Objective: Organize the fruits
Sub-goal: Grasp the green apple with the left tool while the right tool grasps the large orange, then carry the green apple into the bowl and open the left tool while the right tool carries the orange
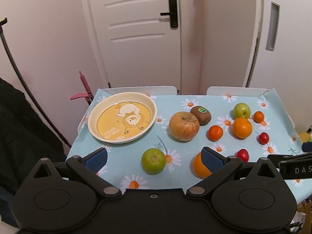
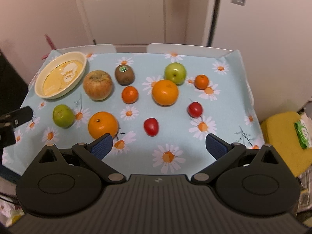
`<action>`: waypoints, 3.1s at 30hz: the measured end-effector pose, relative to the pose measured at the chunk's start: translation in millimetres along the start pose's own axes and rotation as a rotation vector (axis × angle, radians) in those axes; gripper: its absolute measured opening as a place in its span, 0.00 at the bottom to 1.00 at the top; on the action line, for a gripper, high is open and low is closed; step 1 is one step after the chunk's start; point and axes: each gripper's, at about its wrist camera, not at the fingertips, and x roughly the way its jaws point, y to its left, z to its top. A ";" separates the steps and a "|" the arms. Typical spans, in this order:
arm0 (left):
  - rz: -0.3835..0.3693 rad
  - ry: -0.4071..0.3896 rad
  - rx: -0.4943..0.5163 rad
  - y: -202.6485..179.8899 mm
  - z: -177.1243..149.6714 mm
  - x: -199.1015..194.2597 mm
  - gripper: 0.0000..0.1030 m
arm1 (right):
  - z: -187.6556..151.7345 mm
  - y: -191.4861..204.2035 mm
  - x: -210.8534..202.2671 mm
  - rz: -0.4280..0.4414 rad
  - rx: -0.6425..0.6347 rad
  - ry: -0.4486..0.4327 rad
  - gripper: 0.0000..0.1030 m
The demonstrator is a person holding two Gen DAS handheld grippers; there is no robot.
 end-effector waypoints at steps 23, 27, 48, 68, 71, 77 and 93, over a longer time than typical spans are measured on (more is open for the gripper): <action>-0.036 -0.006 0.235 17.7 -48.1 90.9 0.96 | -26.3 49.5 77.5 0.197 -0.118 -0.007 1.00; -0.093 0.004 0.297 21.6 -51.1 107.2 0.93 | -25.6 57.6 86.3 0.175 -0.072 -0.013 1.00; -0.301 0.033 0.489 20.5 -45.7 147.2 0.56 | -18.7 92.2 110.1 0.076 0.130 -0.022 0.86; -0.316 0.076 0.452 33.5 -38.7 146.1 0.56 | -4.5 105.5 114.0 0.022 0.117 0.003 0.74; -0.314 0.075 0.426 40.3 -34.8 141.9 0.56 | 0.5 111.2 107.8 0.022 0.106 -0.005 0.74; -0.305 0.046 0.379 60.6 -21.2 125.2 0.56 | 18.8 130.4 91.2 0.031 0.074 -0.037 0.74; -0.176 -0.078 0.238 141.9 37.7 122.4 0.56 | 92.1 188.6 80.0 0.118 0.048 -0.135 0.74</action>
